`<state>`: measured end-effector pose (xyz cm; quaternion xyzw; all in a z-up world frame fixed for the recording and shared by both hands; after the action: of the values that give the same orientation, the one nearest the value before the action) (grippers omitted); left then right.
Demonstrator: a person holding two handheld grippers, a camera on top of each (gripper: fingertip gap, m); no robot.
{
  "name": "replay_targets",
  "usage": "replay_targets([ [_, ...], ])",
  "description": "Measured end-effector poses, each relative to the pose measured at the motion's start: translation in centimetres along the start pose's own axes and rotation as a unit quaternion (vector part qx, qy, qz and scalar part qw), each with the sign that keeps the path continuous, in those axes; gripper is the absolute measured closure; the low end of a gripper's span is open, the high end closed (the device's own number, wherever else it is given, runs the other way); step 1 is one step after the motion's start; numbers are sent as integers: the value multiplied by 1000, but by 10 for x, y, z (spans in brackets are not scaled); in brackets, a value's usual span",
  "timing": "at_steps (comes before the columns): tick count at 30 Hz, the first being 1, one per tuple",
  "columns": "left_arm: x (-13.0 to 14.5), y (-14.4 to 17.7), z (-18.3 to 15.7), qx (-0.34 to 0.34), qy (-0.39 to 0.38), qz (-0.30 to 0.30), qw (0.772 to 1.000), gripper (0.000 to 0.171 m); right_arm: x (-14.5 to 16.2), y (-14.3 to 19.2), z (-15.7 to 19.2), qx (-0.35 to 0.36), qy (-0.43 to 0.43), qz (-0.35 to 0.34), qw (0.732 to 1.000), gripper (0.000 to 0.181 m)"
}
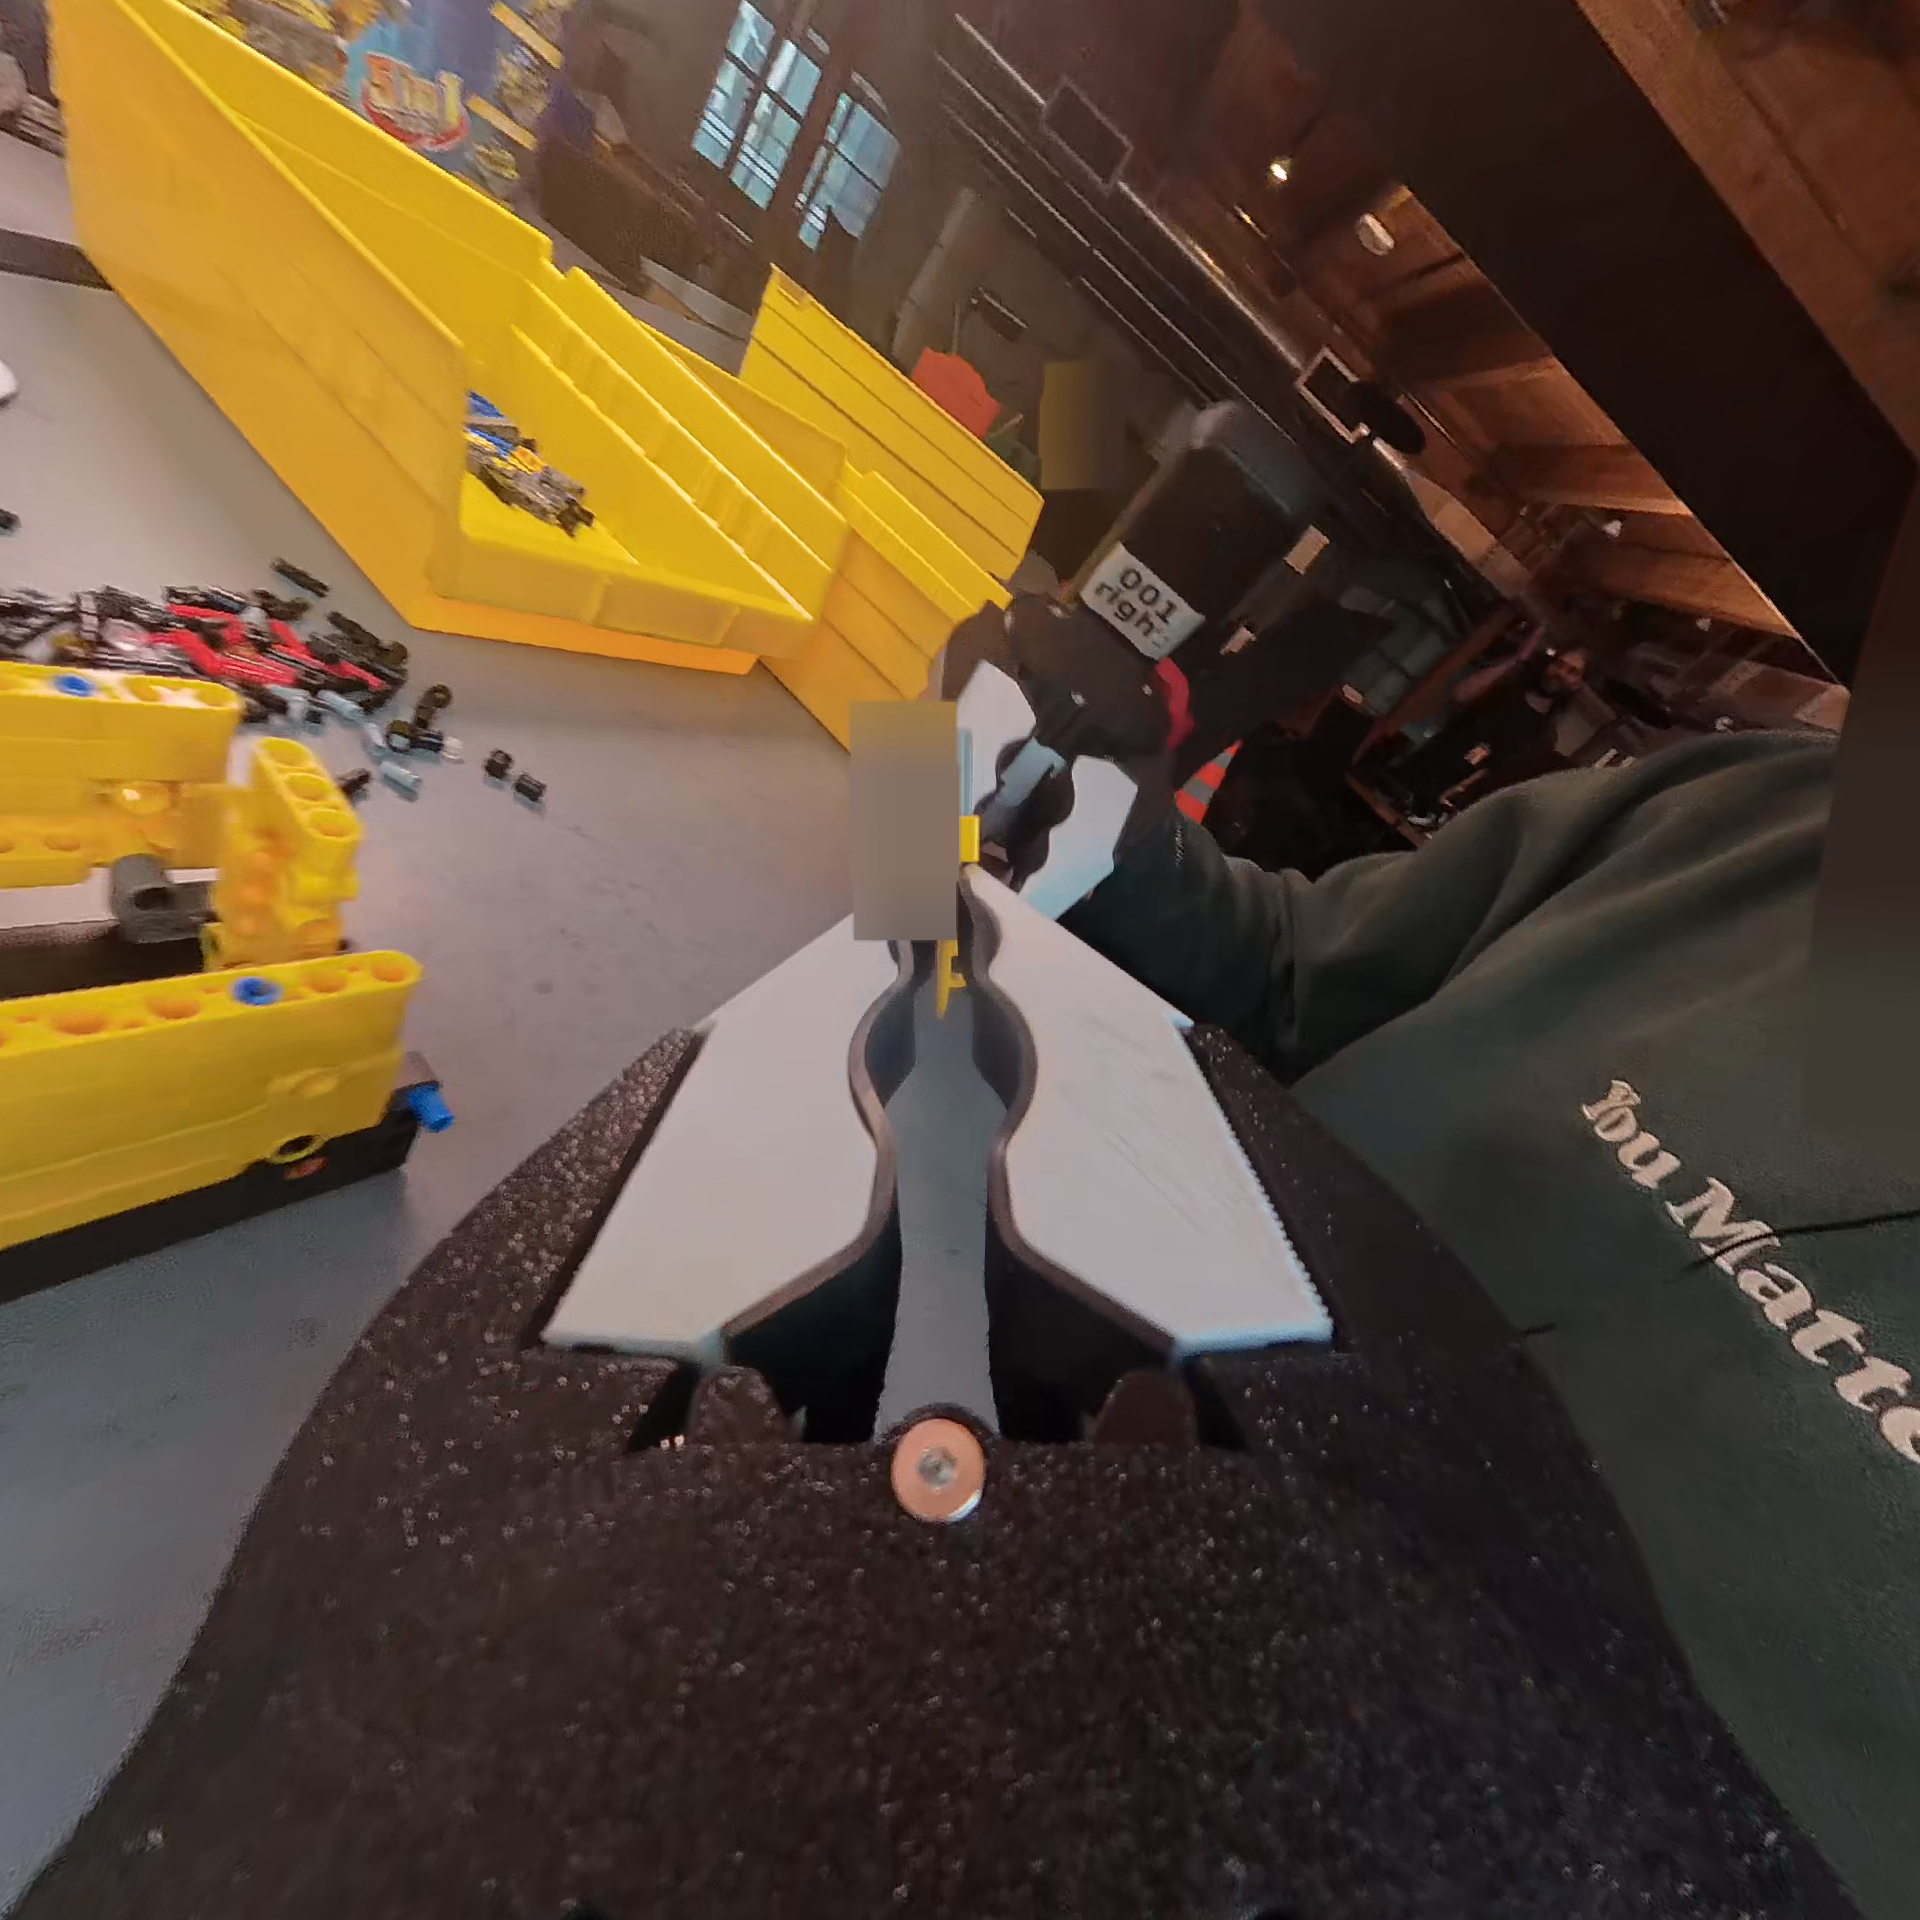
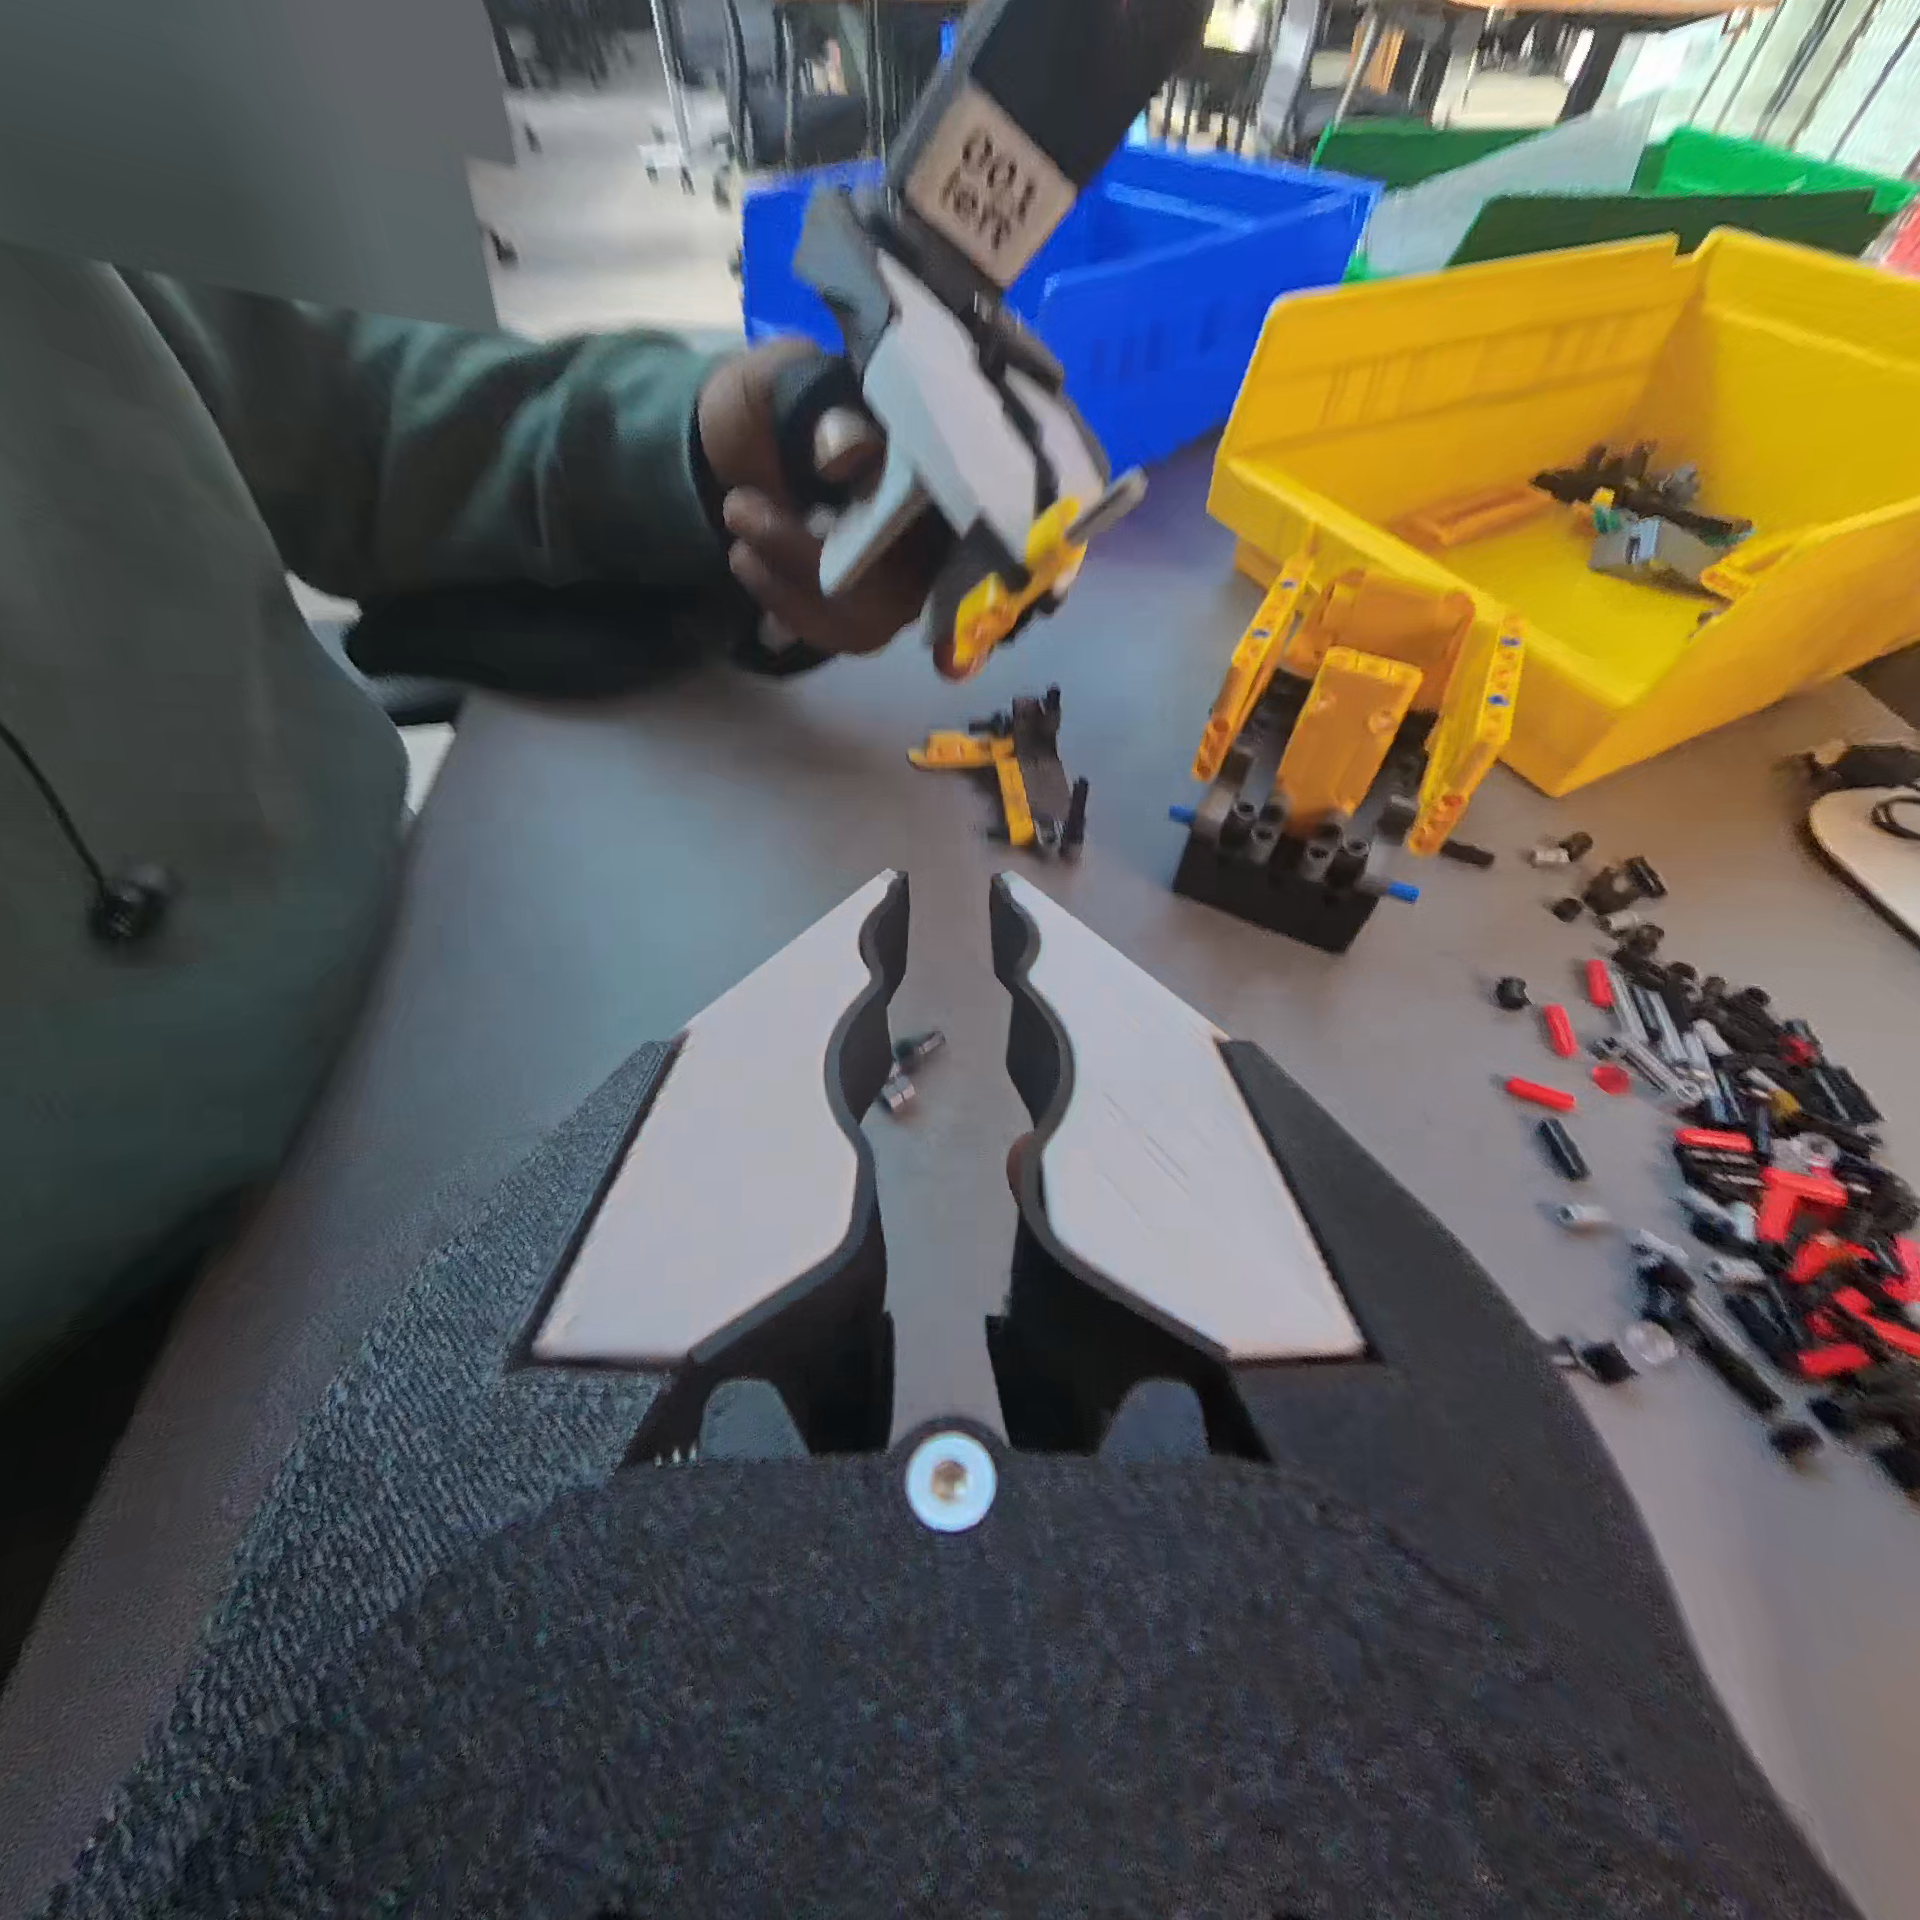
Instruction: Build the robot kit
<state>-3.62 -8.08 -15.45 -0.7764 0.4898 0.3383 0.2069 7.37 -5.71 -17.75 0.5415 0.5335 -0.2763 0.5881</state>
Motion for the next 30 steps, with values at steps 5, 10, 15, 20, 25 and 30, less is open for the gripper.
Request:
replay_targets([
  [5,-17,17,13,-38,6,-41,998,170,40,-12,18,-63,13,136,989,164],
  [10,-12,15,18,-42,19,-29,999,170,52,-26,23,-86,31,192,977,164],
  [15,-9,15,21,-39,35,-25,998,170,52,-31,21,-94,42,219,970,164],
  [20,-7,13,23,-41,39,-19,998,170,52,-37,24,-106,56,244,962,166],
  [25,-2,10,23,-45,38,-7,998,170,52,-38,25,-103,63,247,961,167],
  [30,2,7,24,-50,40,1,998,170,52,-35,25,-87,63,230,967,168],
])
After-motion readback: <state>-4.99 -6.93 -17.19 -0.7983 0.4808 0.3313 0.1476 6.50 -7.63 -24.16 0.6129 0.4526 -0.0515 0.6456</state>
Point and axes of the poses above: each gripper's, where its closed fingertips meet, y back along the fingers, x out of its underside, z = x × y across the jaws, the point moved 4 cm from there along y, back along the fingers, and after that the axes turned 8 degrees about y, right-handed, at the moved point
